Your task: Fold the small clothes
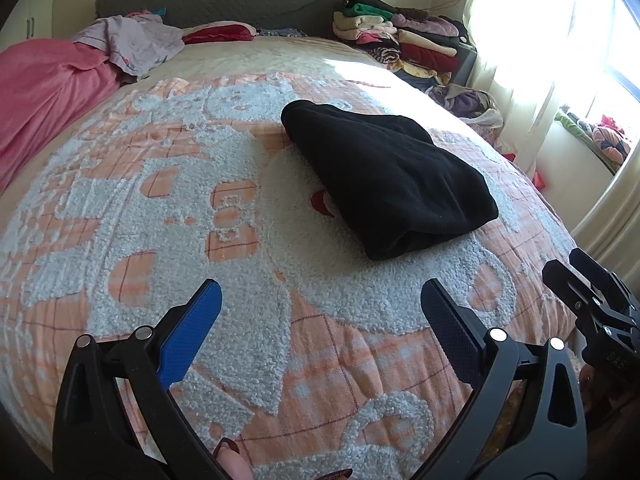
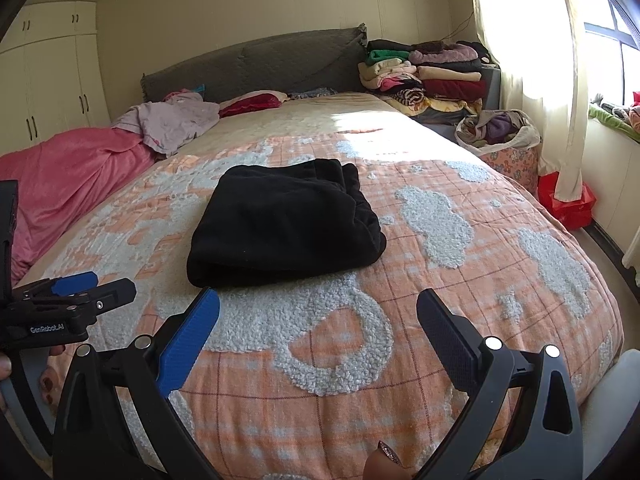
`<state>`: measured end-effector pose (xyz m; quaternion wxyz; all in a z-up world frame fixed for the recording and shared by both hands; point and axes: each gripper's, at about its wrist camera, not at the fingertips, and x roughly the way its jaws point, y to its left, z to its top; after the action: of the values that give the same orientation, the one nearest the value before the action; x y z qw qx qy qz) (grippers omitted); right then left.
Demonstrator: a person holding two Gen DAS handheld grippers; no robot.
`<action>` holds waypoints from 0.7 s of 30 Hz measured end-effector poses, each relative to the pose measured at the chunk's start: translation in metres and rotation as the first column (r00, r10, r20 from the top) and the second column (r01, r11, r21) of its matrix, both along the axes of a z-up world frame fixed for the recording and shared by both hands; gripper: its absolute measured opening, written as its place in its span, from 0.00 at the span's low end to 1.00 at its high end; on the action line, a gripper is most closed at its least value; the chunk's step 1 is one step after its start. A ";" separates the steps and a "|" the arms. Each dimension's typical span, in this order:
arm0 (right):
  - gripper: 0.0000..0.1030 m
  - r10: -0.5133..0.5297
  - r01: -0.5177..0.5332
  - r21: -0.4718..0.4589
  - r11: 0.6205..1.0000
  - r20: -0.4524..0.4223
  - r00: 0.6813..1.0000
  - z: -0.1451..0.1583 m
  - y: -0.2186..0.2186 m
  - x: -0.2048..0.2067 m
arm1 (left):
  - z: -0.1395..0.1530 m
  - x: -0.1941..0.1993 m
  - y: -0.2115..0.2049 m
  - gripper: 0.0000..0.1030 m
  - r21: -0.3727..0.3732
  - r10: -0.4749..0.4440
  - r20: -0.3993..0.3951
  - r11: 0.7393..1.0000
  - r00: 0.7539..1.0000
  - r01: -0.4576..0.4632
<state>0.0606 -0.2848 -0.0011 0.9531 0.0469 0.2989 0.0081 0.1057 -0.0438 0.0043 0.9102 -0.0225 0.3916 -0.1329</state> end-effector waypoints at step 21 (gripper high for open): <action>0.95 -0.019 0.019 -0.013 1.000 -0.002 1.000 -0.002 0.000 -0.002 | 0.005 -0.002 -0.001 0.91 0.013 0.014 -0.003 1.000 1.000 -0.014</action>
<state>0.0586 -0.2846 -0.0031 0.9531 0.0435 0.2994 -0.0030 0.1037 -0.0444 0.0091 0.9107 -0.0196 0.3935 -0.1242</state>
